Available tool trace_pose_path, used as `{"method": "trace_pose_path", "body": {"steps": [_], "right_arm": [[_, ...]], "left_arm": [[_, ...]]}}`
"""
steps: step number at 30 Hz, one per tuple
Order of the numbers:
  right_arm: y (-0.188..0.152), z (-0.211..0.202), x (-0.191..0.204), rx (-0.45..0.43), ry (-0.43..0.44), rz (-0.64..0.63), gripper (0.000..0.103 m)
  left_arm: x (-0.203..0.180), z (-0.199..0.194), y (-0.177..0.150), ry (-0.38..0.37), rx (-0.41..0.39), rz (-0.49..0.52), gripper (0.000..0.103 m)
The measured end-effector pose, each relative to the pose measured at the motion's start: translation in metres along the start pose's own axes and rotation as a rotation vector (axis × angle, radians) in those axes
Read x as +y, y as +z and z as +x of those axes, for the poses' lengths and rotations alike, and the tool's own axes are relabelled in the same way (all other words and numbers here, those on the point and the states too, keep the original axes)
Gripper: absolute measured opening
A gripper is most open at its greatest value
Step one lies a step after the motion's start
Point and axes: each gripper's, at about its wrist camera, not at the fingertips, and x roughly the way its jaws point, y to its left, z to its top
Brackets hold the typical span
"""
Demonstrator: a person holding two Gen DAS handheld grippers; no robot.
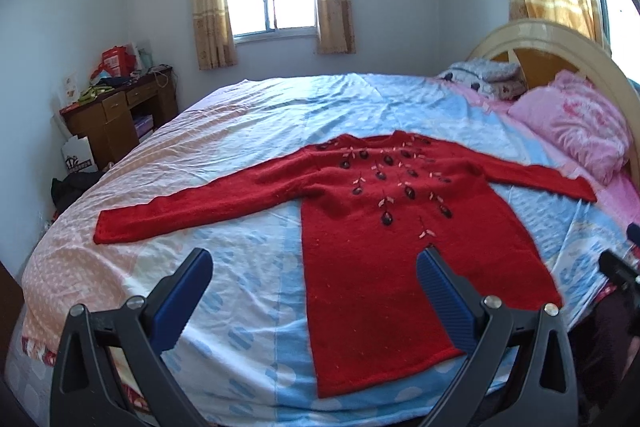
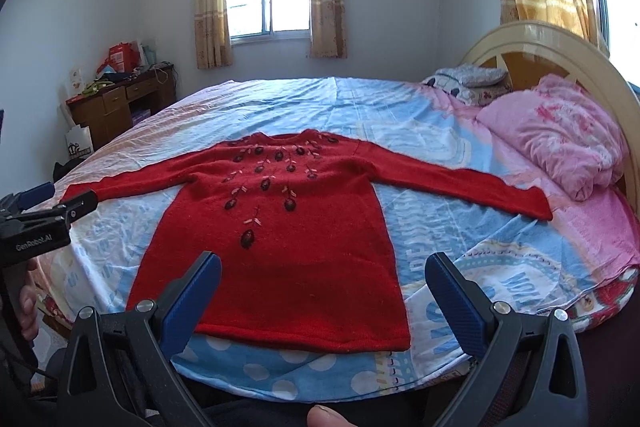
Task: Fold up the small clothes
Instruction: 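Reach the right tool to the sweater sleeve cuff and grasp it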
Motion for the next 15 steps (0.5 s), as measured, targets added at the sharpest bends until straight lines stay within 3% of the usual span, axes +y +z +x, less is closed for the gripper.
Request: {"method": "trace_pose_path", "body": {"steps": [15], "right_arm": [[0.007,0.08,-0.113,0.124,-0.147,0.176,0.102]], "left_arm": [[-0.038,0.084,0.018,-0.025,0.074,0.065,0.103]]}}
